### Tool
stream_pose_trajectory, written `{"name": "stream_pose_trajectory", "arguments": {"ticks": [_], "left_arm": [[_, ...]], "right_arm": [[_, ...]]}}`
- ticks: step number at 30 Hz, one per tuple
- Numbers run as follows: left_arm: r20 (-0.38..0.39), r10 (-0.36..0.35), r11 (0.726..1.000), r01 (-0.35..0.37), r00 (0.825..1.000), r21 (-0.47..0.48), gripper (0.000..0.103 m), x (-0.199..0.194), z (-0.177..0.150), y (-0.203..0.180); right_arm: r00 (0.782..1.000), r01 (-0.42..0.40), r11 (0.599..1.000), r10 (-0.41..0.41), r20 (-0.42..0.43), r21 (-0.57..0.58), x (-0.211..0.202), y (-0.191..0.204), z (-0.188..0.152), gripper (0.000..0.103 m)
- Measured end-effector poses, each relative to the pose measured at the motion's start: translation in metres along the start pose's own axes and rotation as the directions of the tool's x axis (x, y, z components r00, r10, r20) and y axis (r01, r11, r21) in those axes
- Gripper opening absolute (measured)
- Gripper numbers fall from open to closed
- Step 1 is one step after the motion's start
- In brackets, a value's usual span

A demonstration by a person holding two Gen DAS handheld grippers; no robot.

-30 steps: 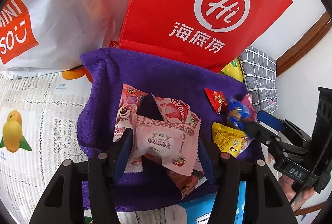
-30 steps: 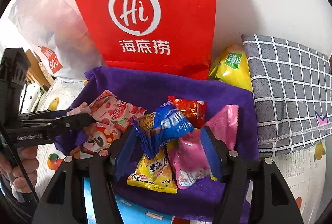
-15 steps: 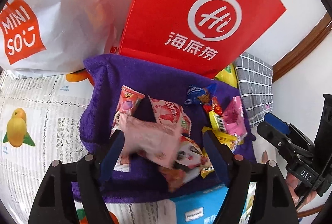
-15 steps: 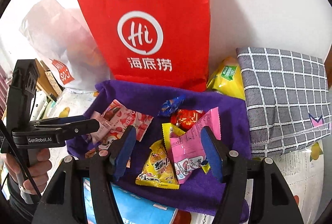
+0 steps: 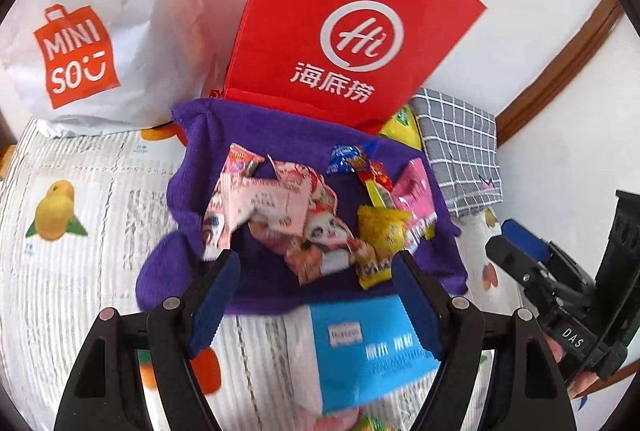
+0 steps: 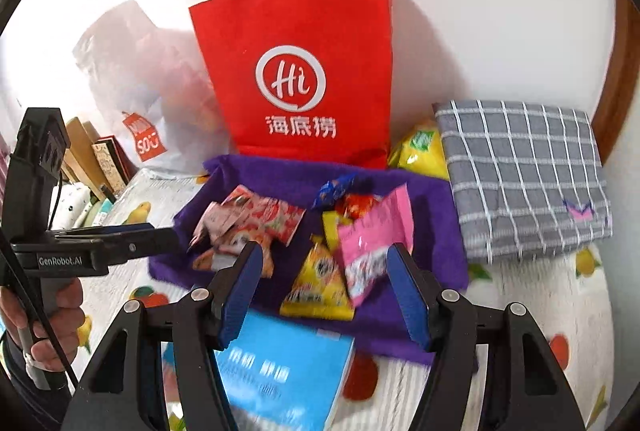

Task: Organize snacks
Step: 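Open both grippers and move them back toward the bags beside the tissue box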

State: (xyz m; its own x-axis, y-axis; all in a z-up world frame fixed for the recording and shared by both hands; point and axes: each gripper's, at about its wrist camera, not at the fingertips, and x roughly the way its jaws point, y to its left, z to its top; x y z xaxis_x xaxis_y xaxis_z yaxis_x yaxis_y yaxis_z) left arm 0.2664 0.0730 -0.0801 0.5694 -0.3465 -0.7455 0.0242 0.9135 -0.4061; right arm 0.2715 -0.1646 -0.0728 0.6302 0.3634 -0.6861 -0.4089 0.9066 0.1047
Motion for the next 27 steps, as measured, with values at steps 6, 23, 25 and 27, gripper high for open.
{"name": "stream_pose_trajectory", "arguments": {"ticks": [6, 23, 25, 27], "left_arm": [[0.020, -0.006, 1.000, 0.005, 1.000, 0.017, 0.077, -0.026, -0.026, -0.010], [0.096, 0.030, 0.997, -0.038, 0.995, 0.074, 0.076, -0.083, -0.093, -0.031], [0.097, 0.040, 0.996, -0.048, 0.994, 0.078, 0.076, -0.085, -0.100, -0.030], [0.095, 0.048, 0.996, -0.055, 0.994, 0.077, 0.076, -0.087, -0.106, -0.027]], "right_arm": [[0.999, -0.050, 0.998, 0.050, -0.001, 0.049, -0.026, 0.005, -0.032, 0.058], [1.000, -0.031, 0.995, 0.031, -0.004, 0.098, -0.089, 0.024, -0.098, 0.055], [0.999, -0.038, 0.995, 0.038, -0.006, 0.096, -0.091, 0.028, -0.105, 0.055], [0.999, -0.040, 0.995, 0.041, -0.013, 0.091, -0.091, 0.032, -0.111, 0.055]]}}
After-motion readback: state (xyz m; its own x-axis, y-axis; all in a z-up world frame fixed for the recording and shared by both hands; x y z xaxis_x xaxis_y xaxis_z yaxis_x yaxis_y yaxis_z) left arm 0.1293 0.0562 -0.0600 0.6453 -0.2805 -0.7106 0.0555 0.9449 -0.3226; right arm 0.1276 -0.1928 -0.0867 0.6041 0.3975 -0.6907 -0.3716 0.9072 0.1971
